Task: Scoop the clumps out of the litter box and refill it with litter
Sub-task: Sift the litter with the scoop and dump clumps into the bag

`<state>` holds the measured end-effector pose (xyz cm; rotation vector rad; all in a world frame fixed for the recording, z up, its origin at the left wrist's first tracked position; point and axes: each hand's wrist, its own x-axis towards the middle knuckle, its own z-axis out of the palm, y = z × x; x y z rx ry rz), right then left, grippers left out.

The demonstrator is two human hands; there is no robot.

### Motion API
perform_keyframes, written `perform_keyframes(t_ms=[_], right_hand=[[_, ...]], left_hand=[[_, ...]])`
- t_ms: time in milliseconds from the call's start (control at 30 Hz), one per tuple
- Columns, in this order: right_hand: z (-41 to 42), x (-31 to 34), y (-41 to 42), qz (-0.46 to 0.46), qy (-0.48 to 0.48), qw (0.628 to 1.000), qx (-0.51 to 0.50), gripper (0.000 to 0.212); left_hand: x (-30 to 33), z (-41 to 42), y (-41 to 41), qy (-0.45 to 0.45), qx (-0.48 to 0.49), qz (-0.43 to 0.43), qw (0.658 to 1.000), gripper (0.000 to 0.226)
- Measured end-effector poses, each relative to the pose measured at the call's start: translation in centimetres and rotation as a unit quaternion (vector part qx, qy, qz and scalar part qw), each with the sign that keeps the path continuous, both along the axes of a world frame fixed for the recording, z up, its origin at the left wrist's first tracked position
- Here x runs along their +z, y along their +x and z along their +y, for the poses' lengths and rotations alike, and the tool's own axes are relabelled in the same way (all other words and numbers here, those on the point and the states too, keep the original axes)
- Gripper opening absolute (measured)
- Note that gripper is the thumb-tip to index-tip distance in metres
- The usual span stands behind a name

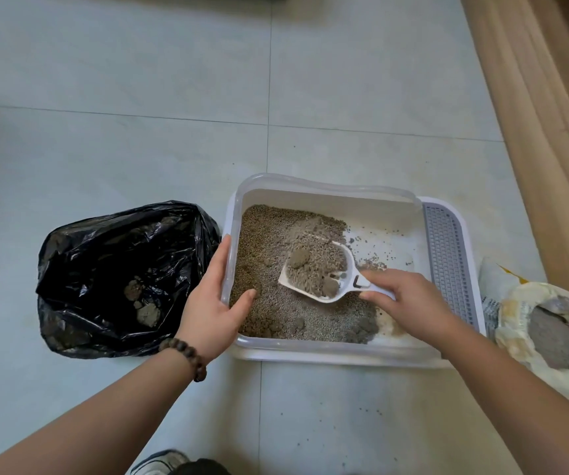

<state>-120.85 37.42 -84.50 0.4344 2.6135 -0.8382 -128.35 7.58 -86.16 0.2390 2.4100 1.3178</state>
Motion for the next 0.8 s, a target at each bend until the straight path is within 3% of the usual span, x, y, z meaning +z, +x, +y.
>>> perform_keyframes(t_ms=[67,167,267,367,800], right_hand=[[-0.1,0.1,0.2,-0.002,-0.005,1.0,-0.029,0.037],[-0.5,0.5,0.5,-0.026,0.035,0.999,0.031,0.034],[-0.3,0.9,0.3,-0.013,0.04,0.999,0.003,0.035],[-0.3,1.3,0.2,-0.029,0.071,0.996,0.051,0.033],[-1.5,2.2,-1.1,0.003,0.041,0.999,0.008,0.038]], left_hand=[[0.0,0.0,0.0,0.0,-0.002,-0.003,1.0,0.085],[0.1,-0.1,0.1,0.001,-0.003,-0.001,1.0,0.085],[0.1,0.0,0.1,-0.002,-0.005,-0.003,1.0,0.085],[-0.1,-0.1,0.1,-0.006,-0.004,-0.005,1.0,0.085],[0.3,0.0,0.1,0.004,-0.004,-0.019,1.0,0.085]])
